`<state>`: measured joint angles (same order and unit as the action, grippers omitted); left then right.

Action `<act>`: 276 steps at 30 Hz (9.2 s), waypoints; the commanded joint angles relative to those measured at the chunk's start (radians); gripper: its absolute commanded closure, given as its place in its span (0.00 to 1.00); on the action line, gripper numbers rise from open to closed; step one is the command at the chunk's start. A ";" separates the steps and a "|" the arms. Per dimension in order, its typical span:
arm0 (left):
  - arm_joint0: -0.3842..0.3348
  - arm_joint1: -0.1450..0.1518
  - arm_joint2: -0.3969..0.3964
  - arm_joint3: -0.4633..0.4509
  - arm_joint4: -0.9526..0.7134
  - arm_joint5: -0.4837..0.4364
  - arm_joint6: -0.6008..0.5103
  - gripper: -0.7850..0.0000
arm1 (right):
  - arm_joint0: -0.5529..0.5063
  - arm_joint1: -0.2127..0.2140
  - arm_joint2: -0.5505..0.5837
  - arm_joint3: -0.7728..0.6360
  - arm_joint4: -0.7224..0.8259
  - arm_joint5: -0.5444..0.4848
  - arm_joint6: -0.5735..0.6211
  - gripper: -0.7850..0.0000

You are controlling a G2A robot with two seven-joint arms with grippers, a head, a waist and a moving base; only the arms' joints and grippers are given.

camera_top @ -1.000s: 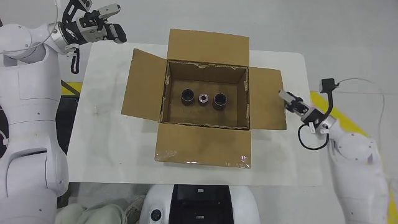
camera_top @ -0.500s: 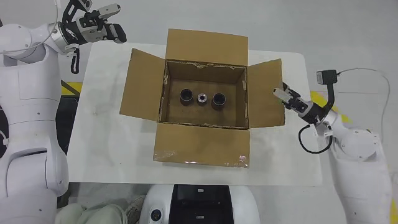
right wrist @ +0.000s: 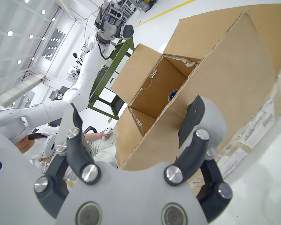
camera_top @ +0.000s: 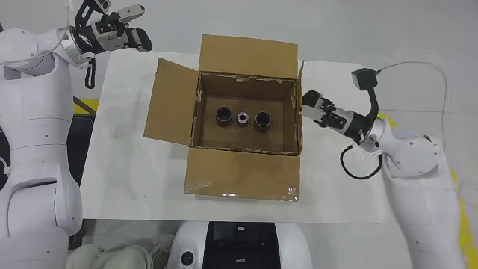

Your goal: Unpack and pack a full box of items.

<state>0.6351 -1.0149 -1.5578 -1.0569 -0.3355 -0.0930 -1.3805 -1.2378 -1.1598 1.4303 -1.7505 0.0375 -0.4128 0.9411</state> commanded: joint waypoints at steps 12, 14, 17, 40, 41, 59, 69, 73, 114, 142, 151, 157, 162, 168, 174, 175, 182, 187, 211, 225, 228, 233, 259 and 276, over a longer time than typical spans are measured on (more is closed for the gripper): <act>0.000 0.000 0.000 0.000 0.000 0.000 0.000 0.00 | 0.125 -0.013 -0.187 0.095 -0.060 0.031 0.015 0.00; 0.000 0.000 0.000 0.000 0.000 0.000 0.000 0.00 | 0.136 -0.015 -0.213 0.111 -0.069 0.036 0.012 0.00; 0.000 0.000 0.000 0.000 0.000 0.000 0.000 0.00 | 0.153 -0.019 -0.245 0.136 -0.085 0.044 0.008 0.00; 0.000 0.000 0.000 0.000 0.000 0.000 0.000 0.00 | 0.041 0.019 -0.092 0.059 -0.085 0.027 -0.086 0.00; 0.000 0.000 0.000 0.000 0.000 0.000 0.000 0.00 | 0.022 0.023 -0.066 0.049 -0.085 0.028 -0.093 0.00; 0.000 0.000 0.000 0.000 0.000 0.000 0.000 0.00 | -0.133 0.057 0.140 0.045 -0.029 0.024 -0.143 0.00; 0.000 0.000 0.000 0.000 0.000 0.000 0.000 0.00 | -0.133 0.057 0.140 0.045 -0.029 0.024 -0.143 0.00; 0.000 0.000 0.000 0.000 0.000 0.000 0.000 0.00 | -0.133 0.057 0.140 0.045 -0.029 0.024 -0.143 0.00; 0.138 -0.002 0.121 -0.054 -0.156 0.020 0.114 0.00 | -0.133 0.057 0.140 0.045 -0.029 0.024 -0.143 0.00; 0.011 -0.061 0.426 -0.146 -0.110 0.026 0.134 0.00 | -0.133 0.057 0.140 0.045 -0.029 0.024 -0.143 0.00; 0.005 -0.071 0.494 -0.142 -0.041 0.012 0.141 0.00 | -0.133 0.057 0.140 0.045 -0.029 0.024 -0.143 0.00; 0.007 -0.071 0.509 -0.146 0.013 -0.020 0.164 0.00 | -0.133 0.057 0.140 0.045 -0.029 0.024 -0.143 0.00; 0.013 -0.071 0.516 -0.153 0.040 -0.028 0.174 0.00 | -0.133 0.057 0.140 0.045 -0.029 0.024 -0.143 0.00; 0.016 -0.069 0.523 -0.167 0.076 -0.032 0.180 0.00 | -0.133 0.057 0.140 0.045 -0.029 0.024 -0.143 0.00; 0.017 -0.069 0.528 -0.171 0.084 -0.031 0.176 0.00 | -0.133 0.057 0.140 0.045 -0.029 0.024 -0.143 0.00; 0.018 -0.068 0.529 -0.170 0.087 -0.032 0.177 0.00 | -0.133 0.057 0.140 0.045 -0.029 0.024 -0.143 0.00; 0.020 -0.066 0.530 -0.177 0.114 -0.041 0.186 0.00 | -0.133 0.057 0.140 0.045 -0.029 0.024 -0.143 0.00; 0.024 -0.064 0.521 -0.193 0.113 -0.048 0.190 0.00 | -0.133 0.057 0.140 0.045 -0.029 0.024 -0.143 0.00; -0.029 -0.051 0.330 -0.001 -0.069 -0.212 0.405 0.00 | -0.133 0.057 0.140 0.045 -0.029 0.024 -0.143 0.00; -0.150 -0.107 0.448 0.310 0.024 -0.396 0.549 0.00 | -0.133 0.057 0.140 0.045 -0.029 0.024 -0.143 0.00; -0.173 -0.127 0.489 0.367 0.043 -0.415 0.561 0.00 | -0.133 0.057 0.140 0.045 -0.029 0.024 -0.143 0.00; -0.209 -0.162 0.552 0.471 0.087 -0.427 0.596 0.00 | -0.133 0.057 0.140 0.045 -0.029 0.024 -0.143 0.00; -0.323 -0.304 0.592 0.757 -0.112 -0.358 0.460 0.00 | -0.133 0.057 0.140 0.045 -0.029 0.024 -0.143 0.00; -0.366 -0.300 0.484 0.764 -0.323 -0.301 0.175 0.00 | -0.133 0.057 0.140 0.045 -0.029 0.024 -0.143 0.00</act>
<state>0.2704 -1.3158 -1.0686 -0.2902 -0.6497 -0.3951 -1.1891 -1.3708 -1.1023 1.5701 -1.7056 0.0090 -0.3889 0.7984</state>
